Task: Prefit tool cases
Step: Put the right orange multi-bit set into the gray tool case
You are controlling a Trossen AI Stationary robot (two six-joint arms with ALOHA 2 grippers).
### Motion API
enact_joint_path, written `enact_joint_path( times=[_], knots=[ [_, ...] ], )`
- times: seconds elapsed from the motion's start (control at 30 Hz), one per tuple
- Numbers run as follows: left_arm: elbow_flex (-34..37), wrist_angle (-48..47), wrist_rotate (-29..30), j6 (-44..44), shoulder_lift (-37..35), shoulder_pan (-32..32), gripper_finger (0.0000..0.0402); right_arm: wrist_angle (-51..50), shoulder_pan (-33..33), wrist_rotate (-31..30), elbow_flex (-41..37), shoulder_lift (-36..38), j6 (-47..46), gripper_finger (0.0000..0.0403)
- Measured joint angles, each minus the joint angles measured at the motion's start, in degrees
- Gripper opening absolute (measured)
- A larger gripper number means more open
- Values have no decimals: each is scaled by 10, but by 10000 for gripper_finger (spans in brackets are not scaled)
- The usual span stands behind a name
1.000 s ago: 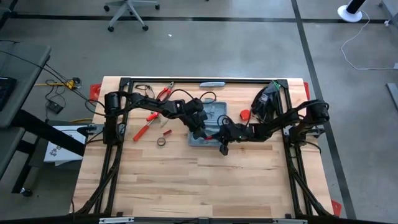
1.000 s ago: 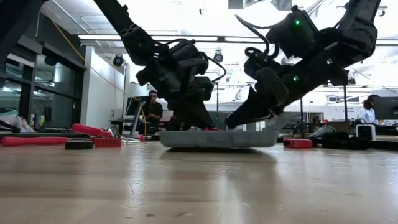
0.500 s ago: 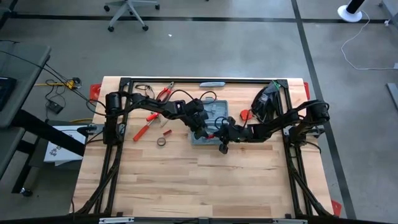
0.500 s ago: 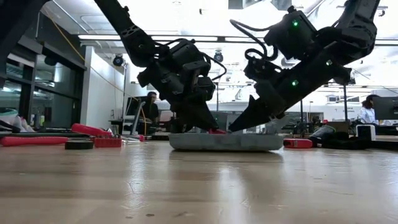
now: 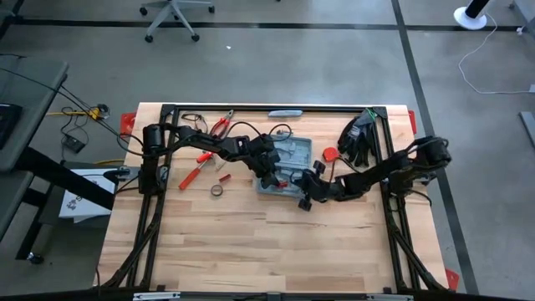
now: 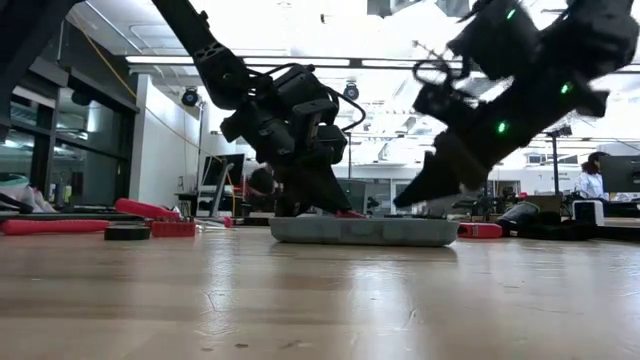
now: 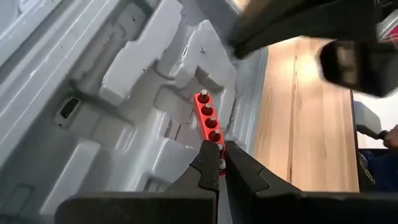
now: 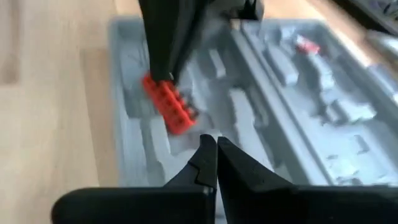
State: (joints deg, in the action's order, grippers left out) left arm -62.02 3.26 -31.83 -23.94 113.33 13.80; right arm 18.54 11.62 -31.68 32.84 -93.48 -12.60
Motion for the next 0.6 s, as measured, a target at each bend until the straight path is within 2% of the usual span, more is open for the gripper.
enact_joint_path(
  times=[0.17, 0.23, 0.37, 0.6],
  knots=[
    [0, 12, -5, 0, 0, 0, 0, -72, 4, -7, 0, 32, -23, 0],
    [0, 19, -6, -1, -1, 0, 0, -88, -3, 8, 0, 29, -36, 0],
    [-4, 24, -6, -7, -1, 0, 0, -79, -16, 46, 0, 4, -43, 0],
    [-29, -21, -1, 6, -1, -2, 0, -29, -30, 58, 2, -25, -42, 0]
  ],
)
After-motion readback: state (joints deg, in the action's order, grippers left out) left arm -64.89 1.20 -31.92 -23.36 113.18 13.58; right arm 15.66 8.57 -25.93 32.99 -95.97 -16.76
